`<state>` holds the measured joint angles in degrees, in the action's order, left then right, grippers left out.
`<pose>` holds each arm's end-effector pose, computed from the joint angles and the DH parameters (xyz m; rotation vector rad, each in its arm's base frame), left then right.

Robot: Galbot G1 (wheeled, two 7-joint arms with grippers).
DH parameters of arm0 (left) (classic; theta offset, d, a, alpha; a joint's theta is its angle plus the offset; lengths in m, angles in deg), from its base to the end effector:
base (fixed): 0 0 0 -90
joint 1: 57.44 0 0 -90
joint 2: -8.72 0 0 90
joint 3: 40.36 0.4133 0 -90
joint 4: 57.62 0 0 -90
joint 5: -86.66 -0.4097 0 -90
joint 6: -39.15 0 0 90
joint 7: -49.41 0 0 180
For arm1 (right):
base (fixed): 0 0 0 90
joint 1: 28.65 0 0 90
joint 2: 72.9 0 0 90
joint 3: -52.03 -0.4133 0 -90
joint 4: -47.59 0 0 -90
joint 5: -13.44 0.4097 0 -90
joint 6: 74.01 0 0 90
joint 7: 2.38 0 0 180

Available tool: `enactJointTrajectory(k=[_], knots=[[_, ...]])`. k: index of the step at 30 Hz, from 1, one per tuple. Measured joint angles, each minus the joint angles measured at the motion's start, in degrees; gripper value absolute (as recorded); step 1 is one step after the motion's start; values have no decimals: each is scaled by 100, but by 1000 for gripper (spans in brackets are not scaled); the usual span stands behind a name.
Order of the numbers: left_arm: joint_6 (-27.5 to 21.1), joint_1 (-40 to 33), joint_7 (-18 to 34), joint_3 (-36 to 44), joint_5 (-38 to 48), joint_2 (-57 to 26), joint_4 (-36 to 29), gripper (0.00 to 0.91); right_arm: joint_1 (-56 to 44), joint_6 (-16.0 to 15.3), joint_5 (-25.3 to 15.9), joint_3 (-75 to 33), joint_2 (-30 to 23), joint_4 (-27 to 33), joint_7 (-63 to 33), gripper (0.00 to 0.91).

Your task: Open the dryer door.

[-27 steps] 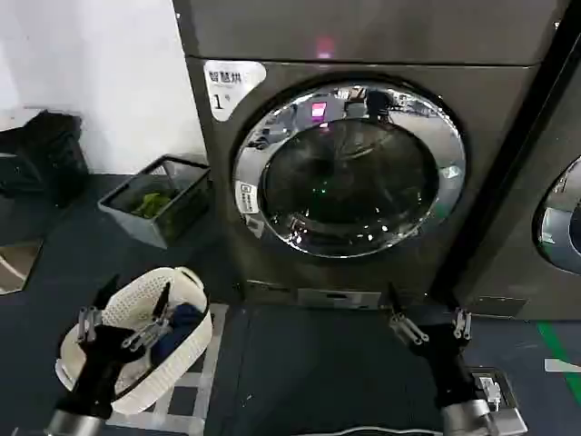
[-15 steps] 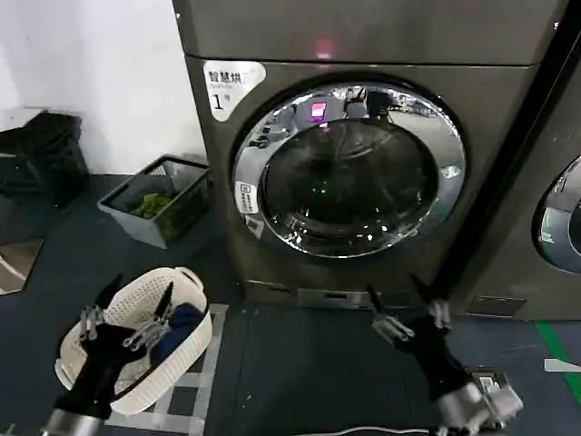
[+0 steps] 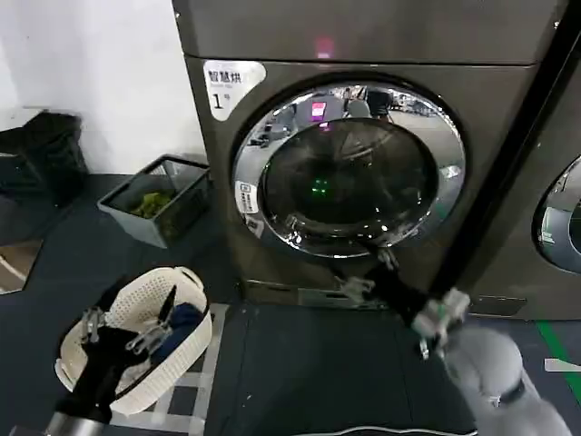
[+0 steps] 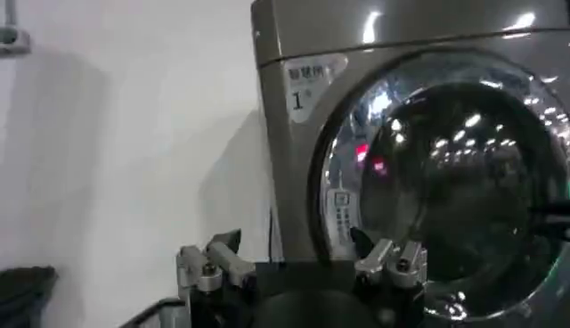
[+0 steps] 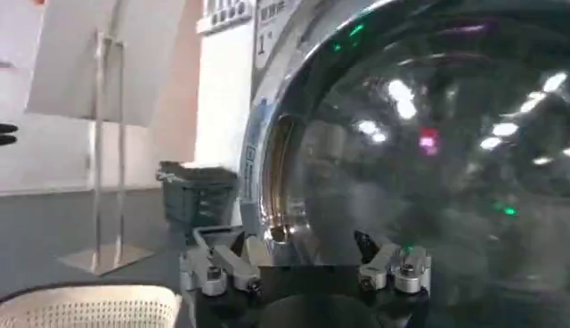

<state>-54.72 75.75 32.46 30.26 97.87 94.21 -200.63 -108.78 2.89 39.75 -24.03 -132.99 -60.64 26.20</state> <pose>0.1152 0.0883 -0.2170 0.2162 3.0147 0.1852 0.4225 -0.0609 -0.2248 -1.2581 2.7825 -0.1811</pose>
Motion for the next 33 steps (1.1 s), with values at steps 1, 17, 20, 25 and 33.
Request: enactJointTrajectory(k=[1,17,20,25,33], knots=[[-55,1,0,0,-8,6,-22,907,153,23,-2,115,-14,121,81,907],[-179,73,-13,42,-136,83,-221,907,1487,428,-291,1222,-444,1373,295,907],[-174,74,-12,42,-137,81,-246,907,1650,438,-281,1338,-533,1521,364,907],[-171,91,-4,33,-60,73,-301,907,1938,429,-257,1541,-693,1829,361,907],[-150,97,10,16,-74,55,-323,907,2283,420,-251,1821,-909,2355,244,907]])
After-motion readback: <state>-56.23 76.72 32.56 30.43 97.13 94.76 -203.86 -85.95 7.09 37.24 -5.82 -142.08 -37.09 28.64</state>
